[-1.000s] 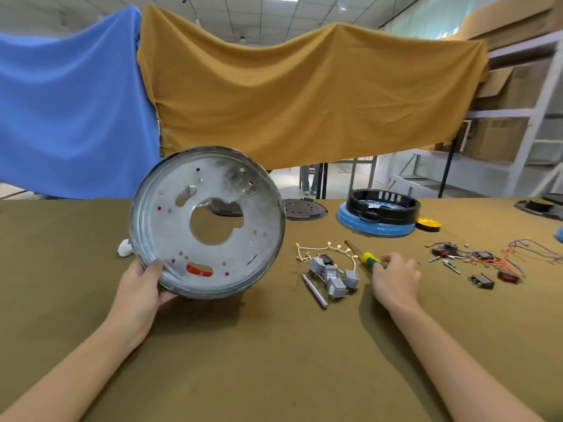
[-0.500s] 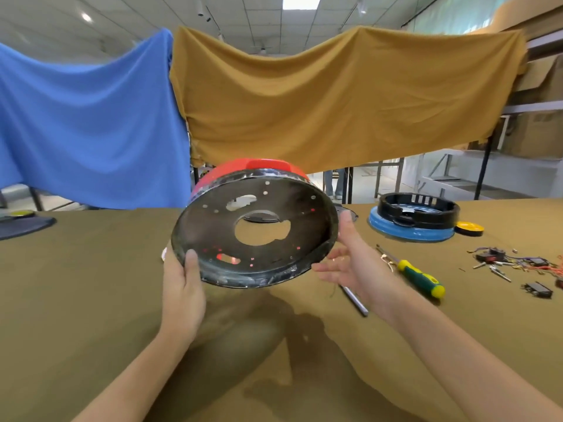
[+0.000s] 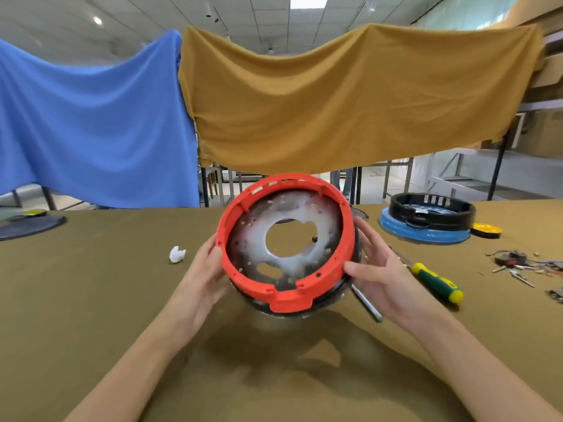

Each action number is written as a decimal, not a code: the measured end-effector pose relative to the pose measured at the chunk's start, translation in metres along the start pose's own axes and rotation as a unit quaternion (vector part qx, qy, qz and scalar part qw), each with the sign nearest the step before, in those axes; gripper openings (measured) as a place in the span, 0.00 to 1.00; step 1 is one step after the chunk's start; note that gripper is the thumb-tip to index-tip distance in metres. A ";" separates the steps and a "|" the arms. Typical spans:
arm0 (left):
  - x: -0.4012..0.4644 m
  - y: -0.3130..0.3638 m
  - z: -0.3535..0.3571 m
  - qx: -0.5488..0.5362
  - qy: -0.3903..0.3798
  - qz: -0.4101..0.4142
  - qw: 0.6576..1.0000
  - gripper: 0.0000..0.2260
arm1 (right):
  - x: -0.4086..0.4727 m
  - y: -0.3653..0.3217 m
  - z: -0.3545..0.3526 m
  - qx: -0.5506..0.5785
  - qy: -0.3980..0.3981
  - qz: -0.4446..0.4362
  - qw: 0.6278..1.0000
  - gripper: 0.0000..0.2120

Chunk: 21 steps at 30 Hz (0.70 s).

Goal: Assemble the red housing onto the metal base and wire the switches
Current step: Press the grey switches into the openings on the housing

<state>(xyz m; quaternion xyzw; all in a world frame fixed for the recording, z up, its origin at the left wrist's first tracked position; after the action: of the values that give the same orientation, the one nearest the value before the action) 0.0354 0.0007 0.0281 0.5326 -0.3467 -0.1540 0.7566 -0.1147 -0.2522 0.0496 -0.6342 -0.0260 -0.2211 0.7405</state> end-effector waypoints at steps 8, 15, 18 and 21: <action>-0.004 0.001 0.003 0.022 0.053 0.018 0.998 0.32 | 0.004 0.017 0.005 -0.054 0.031 0.001 0.998 0.36; -0.003 -0.001 0.007 -0.056 0.092 -0.028 0.994 0.28 | 0.006 0.020 0.007 -0.014 0.047 -0.012 0.999 0.46; -0.003 0.000 0.009 -0.082 0.111 -0.049 0.989 0.26 | 0.004 0.017 0.008 0.026 0.042 0.006 0.999 0.38; -0.002 0.000 0.010 -0.112 0.143 -0.073 0.981 0.30 | 0.004 0.023 0.013 0.055 0.042 0.080 0.994 0.28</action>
<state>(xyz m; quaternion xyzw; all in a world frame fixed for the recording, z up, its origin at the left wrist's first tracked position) 0.0276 -0.0049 0.0292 0.4847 -0.1756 -0.1690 0.8400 -0.1004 -0.2391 0.0323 -0.5828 0.0435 -0.1861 0.7898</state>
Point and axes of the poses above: each hand's wrist, its own x-axis towards the middle knuckle, its own z-axis out of the palm, y = z × x, the point moved 2 cm from there along x, towards the middle knuckle, and after that the axes turned 8 degrees about -x, right-handed, at the moved point
